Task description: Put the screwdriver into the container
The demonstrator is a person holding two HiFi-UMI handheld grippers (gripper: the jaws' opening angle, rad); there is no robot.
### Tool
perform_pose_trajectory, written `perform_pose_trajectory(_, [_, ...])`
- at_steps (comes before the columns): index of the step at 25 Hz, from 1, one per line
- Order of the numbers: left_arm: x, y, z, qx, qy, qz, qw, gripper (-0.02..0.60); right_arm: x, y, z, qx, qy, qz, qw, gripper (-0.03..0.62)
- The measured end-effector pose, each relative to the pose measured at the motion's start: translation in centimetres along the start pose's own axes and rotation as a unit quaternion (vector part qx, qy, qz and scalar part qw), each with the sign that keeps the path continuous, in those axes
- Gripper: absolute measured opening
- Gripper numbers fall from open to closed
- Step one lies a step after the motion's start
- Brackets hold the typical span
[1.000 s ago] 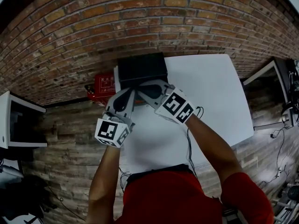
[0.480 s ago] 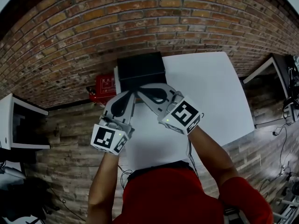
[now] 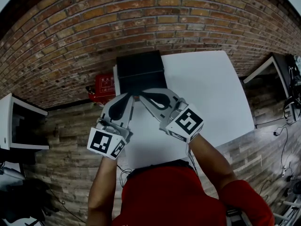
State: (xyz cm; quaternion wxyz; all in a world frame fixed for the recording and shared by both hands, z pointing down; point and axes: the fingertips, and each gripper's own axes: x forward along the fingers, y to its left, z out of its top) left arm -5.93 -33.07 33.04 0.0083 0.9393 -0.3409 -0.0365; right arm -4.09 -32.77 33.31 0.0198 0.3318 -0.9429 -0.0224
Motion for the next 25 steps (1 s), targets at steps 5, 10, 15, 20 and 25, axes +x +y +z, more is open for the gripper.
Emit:
perform_pose_trajectory(5, [-0.2,-0.9,0.2,-0.001,-0.004,-0.003,1.0,0.012,-0.9,0.3,0.1,0.005,-0.005,-0.003,1.0,0.031])
perform_pose_trajectory(10, [-0.6,-1.5,0.2,-0.005,-0.006,-0.001,1.0,0.012,-1.7,0.5,0.2,0.013,-0.01,-0.007,1.0,0.031])
perform_pose_trajectory(15, [-0.8,-2.0,0.0,-0.009,-0.006,0.0,0.9999,0.012,-2.3,1.0,0.1,0.012,-0.011,-0.003,1.0,0.031])
perform_pose_trajectory(20, [-1.1,-2.4,-0.2,-0.009,-0.004,0.002,1.0,0.012,-2.6,1.3,0.0,0.012,-0.01,0.003,1.0,0.031])
perform_pose_trajectory(25, [-1.4,-2.5,-0.3,-0.008,-0.002,0.005,1.0,0.012,-2.6,1.3,0.0,0.014,-0.013,0.007,1.0,0.031])
